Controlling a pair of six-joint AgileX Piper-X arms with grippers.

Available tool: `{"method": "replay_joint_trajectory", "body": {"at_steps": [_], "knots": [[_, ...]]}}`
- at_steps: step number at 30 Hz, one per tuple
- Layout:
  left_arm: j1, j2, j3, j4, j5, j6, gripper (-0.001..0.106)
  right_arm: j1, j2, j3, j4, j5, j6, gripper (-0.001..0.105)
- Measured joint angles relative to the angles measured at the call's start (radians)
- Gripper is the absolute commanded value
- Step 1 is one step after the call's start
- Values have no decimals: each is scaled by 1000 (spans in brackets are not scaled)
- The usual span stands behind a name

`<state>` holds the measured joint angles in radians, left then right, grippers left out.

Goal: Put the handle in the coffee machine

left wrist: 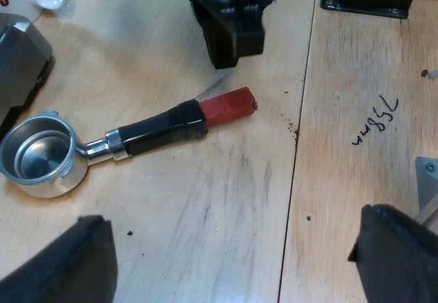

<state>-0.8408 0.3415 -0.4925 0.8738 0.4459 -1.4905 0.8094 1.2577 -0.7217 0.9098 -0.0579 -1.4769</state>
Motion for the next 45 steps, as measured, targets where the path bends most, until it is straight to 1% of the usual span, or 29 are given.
{"method": "replay_joint_trajectory", "body": {"at_steps": [2,5,9,11,13,19,22,24,25,30,32,34,35,37,39,45], "knots": [[0,0,0,0,0,0,73,0,7,0,0,0,1,0],[0,0,0,0,0,0,73,4,32,0,-8,-6,22,0],[0,0,0,0,0,0,73,23,35,0,-52,-8,44,0],[0,0,0,0,0,0,73,42,35,0,-82,-10,65,0],[0,0,0,0,0,0,73,56,35,0,-102,-14,69,0],[0,0,0,0,0,0,73,86,35,0,-105,-27,107,0],[0,0,0,0,-10,0,73,96,35,0,-105,-31,112,0],[0,0,0,0,-28,0,73,106,35,0,-105,-35,114,0],[0,0,0,0,-39,0,73,135,35,0,-121,-37,138,0],[0,0,0,0,-48,0,73,167,35,0,-176,-50,192,0],[0,0,0,0,-71,0,73,171,35,0,-192,-50,214,0],[0,0,0,8,-156,0,73,171,35,0,-212,-59,246,0],[0,0,0,10,-172,0,73,171,35,0,-215,-64,255,0],[0,0,0,24,-244,0,73,171,35,0,-233,-75,278,0],[0,0,0,43,-255,4,73,171,35,0,-240,-79,289,0],[0,0,0,108,-248,8,73,171,35,0,-240,-90,314,0]]}}
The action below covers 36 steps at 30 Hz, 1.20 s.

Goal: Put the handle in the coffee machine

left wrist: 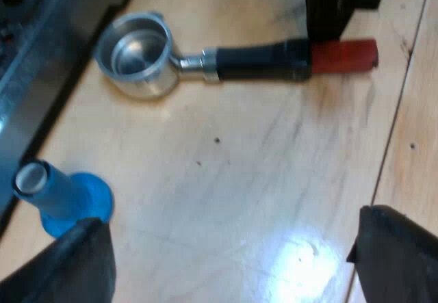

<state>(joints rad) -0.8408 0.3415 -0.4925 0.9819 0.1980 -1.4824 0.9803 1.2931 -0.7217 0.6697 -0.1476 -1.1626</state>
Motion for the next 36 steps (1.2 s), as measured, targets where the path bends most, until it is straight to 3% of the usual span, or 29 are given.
{"method": "replay_joint_trajectory", "body": {"at_steps": [8,24,36], "knots": [[0,0,0,7,21,15,73,27,0,0,-7,-20,24,0],[0,0,0,7,23,24,73,176,141,0,-286,-29,230,0],[0,0,-6,12,23,23,73,187,235,-63,-488,-36,343,0]]}}
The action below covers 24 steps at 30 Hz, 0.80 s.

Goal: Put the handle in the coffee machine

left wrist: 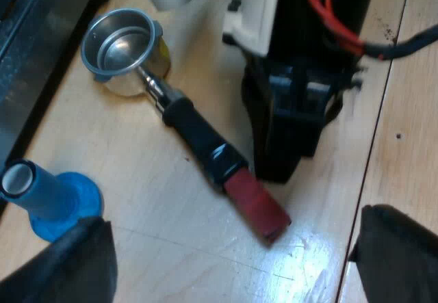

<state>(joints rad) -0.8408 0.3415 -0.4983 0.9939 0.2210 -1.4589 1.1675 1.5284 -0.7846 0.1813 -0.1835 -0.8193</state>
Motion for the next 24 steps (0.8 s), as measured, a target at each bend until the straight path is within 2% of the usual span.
{"method": "replay_joint_trajectory", "body": {"at_steps": [4,5,10,15,19,24], "knots": [[0,0,-9,0,0,0,73,0,30,0,-37,-7,28,0],[0,0,-47,0,0,0,73,0,42,0,-82,-7,36,0],[0,0,-83,13,-5,0,73,0,56,0,-224,9,61,0],[0,0,-88,25,-5,0,73,0,71,0,-321,25,66,0],[0,0,-88,29,-9,0,73,0,66,0,-312,33,54,0],[0,0,-88,38,-24,0,73,0,7,0,-201,100,43,0]]}}
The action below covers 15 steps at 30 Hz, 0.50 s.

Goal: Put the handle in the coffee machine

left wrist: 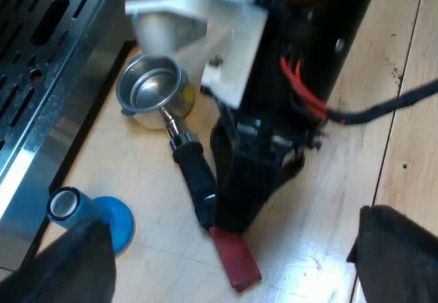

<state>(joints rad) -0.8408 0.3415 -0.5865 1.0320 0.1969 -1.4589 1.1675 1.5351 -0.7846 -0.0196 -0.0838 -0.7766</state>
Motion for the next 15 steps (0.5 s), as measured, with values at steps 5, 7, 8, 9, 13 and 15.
{"method": "replay_joint_trajectory", "body": {"at_steps": [5,7,8,9,13,15], "knots": [[0,0,0,3,-1,0,73,0,-75,0,147,40,-59,0],[0,0,0,3,-1,0,73,0,-131,0,243,75,-94,0],[0,0,0,5,-1,0,73,0,-139,0,258,84,-96,0],[0,0,0,4,-1,0,73,0,-170,0,308,106,-113,0],[0,0,0,5,-1,0,73,0,-244,0,433,170,-169,12],[0,0,0,5,-1,0,73,0,-274,-2,475,175,-218,28]]}}
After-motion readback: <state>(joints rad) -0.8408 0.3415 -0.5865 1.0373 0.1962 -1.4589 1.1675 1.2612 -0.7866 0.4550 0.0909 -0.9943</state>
